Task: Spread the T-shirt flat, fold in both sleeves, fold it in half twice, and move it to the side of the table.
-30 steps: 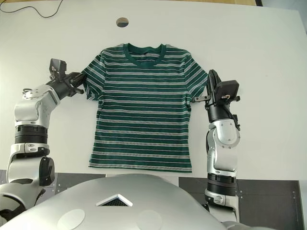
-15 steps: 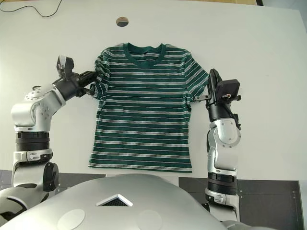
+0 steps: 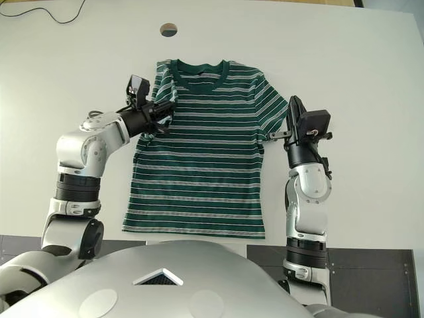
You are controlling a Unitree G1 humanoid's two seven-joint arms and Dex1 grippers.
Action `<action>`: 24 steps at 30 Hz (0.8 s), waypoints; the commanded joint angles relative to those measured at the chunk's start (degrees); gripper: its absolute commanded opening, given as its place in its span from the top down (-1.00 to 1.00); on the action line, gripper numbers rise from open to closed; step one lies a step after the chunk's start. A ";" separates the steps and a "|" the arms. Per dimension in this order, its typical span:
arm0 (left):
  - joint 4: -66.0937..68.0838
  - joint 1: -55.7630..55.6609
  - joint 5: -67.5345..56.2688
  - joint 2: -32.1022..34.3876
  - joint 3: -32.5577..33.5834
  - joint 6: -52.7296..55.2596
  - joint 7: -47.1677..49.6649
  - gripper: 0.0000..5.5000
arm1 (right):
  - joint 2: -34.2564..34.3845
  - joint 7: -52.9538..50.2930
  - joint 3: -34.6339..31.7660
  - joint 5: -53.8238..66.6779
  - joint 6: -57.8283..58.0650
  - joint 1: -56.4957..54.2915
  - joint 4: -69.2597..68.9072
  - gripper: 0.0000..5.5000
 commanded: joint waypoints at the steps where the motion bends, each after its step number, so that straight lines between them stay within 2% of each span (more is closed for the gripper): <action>1: 3.18 -1.36 1.76 -1.83 -1.48 -2.06 0.66 0.96 | -0.44 -0.11 -0.55 -0.20 0.26 -1.01 -0.27 0.96; 3: 4.79 -1.51 2.35 -2.49 -1.62 -3.05 0.76 0.96 | -0.68 -0.10 -0.83 -0.08 0.60 -1.55 -0.07 0.96; 7: 7.15 -1.60 3.34 -3.29 -1.95 -4.84 0.38 0.72 | -1.24 0.82 -0.98 0.81 2.26 -2.91 0.79 0.96; 13: 7.27 -0.81 3.47 -3.36 -0.53 -5.89 0.51 0.39 | -2.65 3.69 -2.48 6.18 12.09 -6.94 3.18 0.59; 17: 0.74 0.74 1.45 -3.18 0.78 -6.16 -0.53 0.15 | -5.41 3.90 -3.50 5.65 17.37 -9.64 6.59 0.33; 23: -11.62 2.50 -4.15 -3.45 4.62 -5.00 -0.47 0.14 | -8.26 4.82 -2.24 3.43 20.71 -11.72 9.18 -0.06; 24: -13.19 2.82 -4.79 -3.36 4.91 -4.76 -0.27 0.14 | -8.68 5.22 -2.05 3.35 21.35 -12.08 9.80 -0.06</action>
